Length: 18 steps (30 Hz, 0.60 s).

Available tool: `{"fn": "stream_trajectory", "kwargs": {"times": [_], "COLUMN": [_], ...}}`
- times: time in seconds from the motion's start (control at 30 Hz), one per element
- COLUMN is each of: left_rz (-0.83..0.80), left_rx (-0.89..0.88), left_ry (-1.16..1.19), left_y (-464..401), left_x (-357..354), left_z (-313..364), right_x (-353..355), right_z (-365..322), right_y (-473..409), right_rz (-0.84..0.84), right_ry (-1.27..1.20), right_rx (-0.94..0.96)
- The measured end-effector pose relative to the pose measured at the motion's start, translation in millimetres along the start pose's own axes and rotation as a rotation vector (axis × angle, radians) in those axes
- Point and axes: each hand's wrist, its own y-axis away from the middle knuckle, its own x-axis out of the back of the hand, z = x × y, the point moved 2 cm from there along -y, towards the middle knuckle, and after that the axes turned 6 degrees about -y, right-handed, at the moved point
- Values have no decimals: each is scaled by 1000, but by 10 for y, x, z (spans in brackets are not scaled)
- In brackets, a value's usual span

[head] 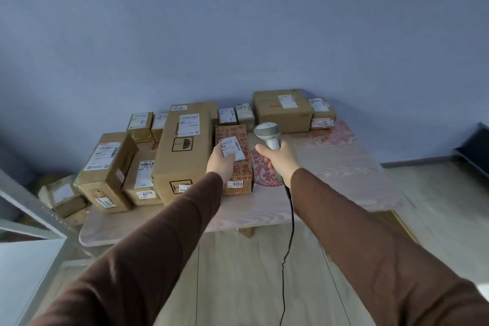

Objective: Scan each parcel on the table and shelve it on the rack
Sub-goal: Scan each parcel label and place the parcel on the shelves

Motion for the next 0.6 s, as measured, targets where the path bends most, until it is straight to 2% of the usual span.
{"fn": "stream_trajectory", "kwargs": {"times": [0.4, 0.6], "left_rz": [-3, 13], "left_rx": [326, 406], "left_ry": [38, -25], "left_y": [-959, -1152], "left_x": [-512, -699], "left_z": [-694, -852], "right_x": [-389, -451], "right_z": [883, 1143], "right_y": [-968, -1253], "right_rz": [99, 60], "right_ry": [54, 32], "right_rx": [-190, -272]}}
